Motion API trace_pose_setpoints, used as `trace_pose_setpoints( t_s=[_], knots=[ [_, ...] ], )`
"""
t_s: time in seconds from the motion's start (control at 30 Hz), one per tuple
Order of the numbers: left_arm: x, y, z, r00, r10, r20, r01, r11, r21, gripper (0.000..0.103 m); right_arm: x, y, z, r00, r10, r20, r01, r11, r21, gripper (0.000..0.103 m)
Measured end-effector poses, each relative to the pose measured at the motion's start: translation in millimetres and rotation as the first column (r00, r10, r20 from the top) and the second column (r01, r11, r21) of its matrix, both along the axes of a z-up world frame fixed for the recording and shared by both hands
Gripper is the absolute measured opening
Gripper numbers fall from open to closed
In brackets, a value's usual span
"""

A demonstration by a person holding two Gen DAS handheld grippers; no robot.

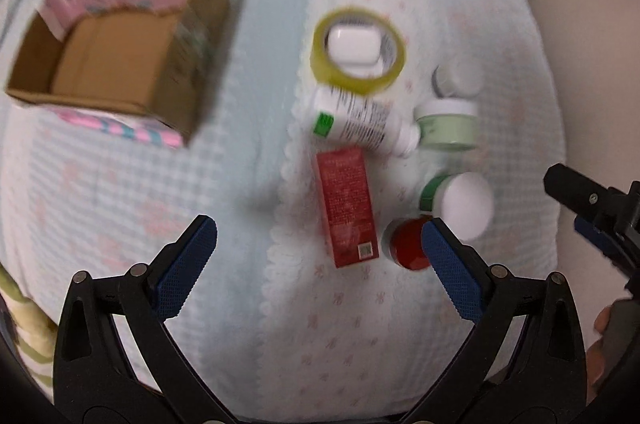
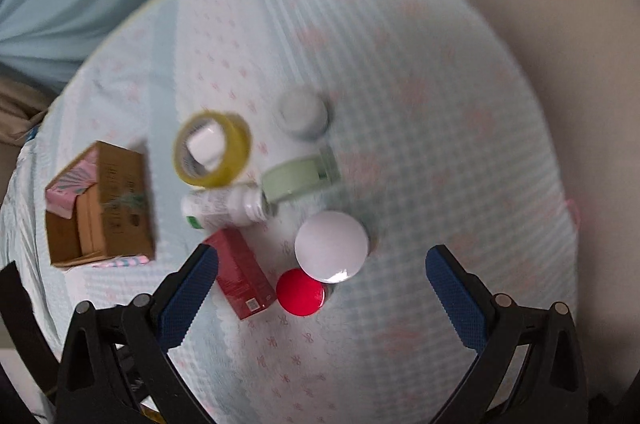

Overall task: Organize rigid objects
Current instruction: 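Grasp the red cosmetic box with left tool while right tool grasps white-lidded jar, then lift the red box and white jar and carry both toward the cardboard box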

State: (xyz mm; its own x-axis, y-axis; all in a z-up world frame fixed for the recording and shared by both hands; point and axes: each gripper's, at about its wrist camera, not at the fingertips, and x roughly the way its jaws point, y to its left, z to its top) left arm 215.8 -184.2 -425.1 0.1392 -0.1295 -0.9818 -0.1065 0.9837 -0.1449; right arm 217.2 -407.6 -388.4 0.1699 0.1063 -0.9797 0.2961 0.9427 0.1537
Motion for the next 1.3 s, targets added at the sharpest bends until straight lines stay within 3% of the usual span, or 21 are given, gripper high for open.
trace_pose_setpoints(
  t_s=[0.2, 0.53, 0.67, 0.8, 1.1, 1.3],
  knots=[
    [18, -16, -61, 0.995, 0.007, -0.099, -0.006, 1.000, 0.008, 0.097, 16, 4, -67, 0.990, -0.037, -0.136, 0.037, 0.999, -0.005, 0.102],
    [25, -38, -120, 0.981, 0.023, -0.191, -0.021, 1.000, 0.013, 0.070, 24, 0, -128, 0.958, -0.102, -0.269, 0.103, 0.995, -0.009, 0.084],
    [28, -44, -129, 0.982, 0.016, -0.189, -0.009, 0.999, 0.038, 0.051, 24, -2, -139, 0.948, -0.120, -0.293, 0.123, 0.992, -0.009, 0.072],
    [32, -50, -136, 0.984, -0.007, -0.176, 0.016, 0.999, 0.048, 0.042, 27, 0, -145, 0.945, -0.131, -0.299, 0.131, 0.991, -0.019, 0.070],
    [34, -55, -134, 0.987, 0.008, -0.163, -0.003, 0.999, 0.034, 0.040, 36, 8, -158, 0.948, -0.121, -0.294, 0.120, 0.993, -0.022, 0.069],
    [28, -30, -114, 0.991, 0.027, -0.131, -0.024, 0.999, 0.021, 0.039, 18, -1, -139, 0.956, -0.132, -0.263, 0.132, 0.991, -0.020, 0.069]
  ],
)
